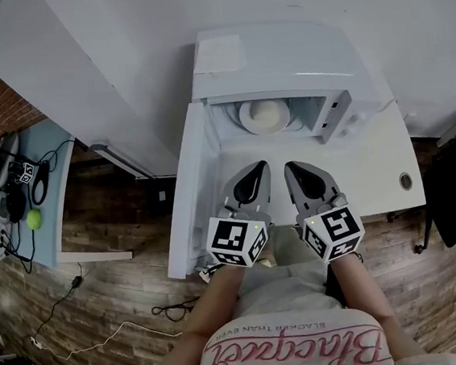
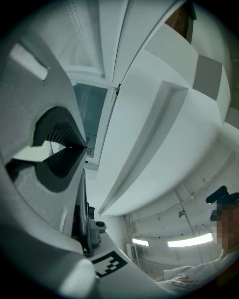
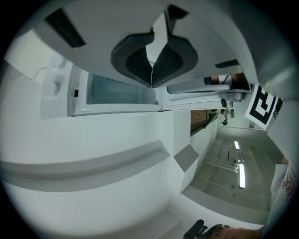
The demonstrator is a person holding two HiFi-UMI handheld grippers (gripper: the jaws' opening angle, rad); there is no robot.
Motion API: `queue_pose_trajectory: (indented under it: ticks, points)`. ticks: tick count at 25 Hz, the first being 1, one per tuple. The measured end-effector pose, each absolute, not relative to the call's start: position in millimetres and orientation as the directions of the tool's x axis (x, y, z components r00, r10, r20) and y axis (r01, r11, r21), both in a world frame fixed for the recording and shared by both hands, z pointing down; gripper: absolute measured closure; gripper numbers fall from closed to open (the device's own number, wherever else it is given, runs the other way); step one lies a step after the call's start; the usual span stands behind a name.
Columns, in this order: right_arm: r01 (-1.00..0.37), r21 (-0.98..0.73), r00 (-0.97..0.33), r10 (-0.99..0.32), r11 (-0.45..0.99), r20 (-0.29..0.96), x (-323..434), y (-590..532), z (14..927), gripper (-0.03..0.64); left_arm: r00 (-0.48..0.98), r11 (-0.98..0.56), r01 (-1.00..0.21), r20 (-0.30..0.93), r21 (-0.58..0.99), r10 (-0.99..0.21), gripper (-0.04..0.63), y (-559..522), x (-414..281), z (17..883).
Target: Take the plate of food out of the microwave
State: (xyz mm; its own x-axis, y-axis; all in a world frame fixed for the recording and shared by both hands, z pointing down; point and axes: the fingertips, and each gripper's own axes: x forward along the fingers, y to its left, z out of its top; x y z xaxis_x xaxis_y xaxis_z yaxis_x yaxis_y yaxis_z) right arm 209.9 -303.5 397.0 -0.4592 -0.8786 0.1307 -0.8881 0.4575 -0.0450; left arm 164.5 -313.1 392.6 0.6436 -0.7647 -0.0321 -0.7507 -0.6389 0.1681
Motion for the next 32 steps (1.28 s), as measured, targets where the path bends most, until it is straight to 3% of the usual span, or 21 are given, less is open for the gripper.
queue_pose_trajectory:
  ticks: [16,28,32]
  points:
    - [-0.867,-0.092,-0.499,-0.85,0.49,0.167,231,-360,419,0.604,0.629,-0.599,-0.758,0.048,0.256,-0.776,0.588,-375,189,442]
    - [-0.844,-0.324,-0.501,-0.845,0.428,0.187,247,-405,450,0.601,0.57,-0.545,-0.806,0.053,0.232,-0.82,0.588,-398,185,443]
    - [-0.814,-0.426,-0.508,-0.84,0.395,0.191,247,-417,463,0.561,0.572,-0.551,-0.81,0.06,0.203,-0.818,0.588,-400,187,443]
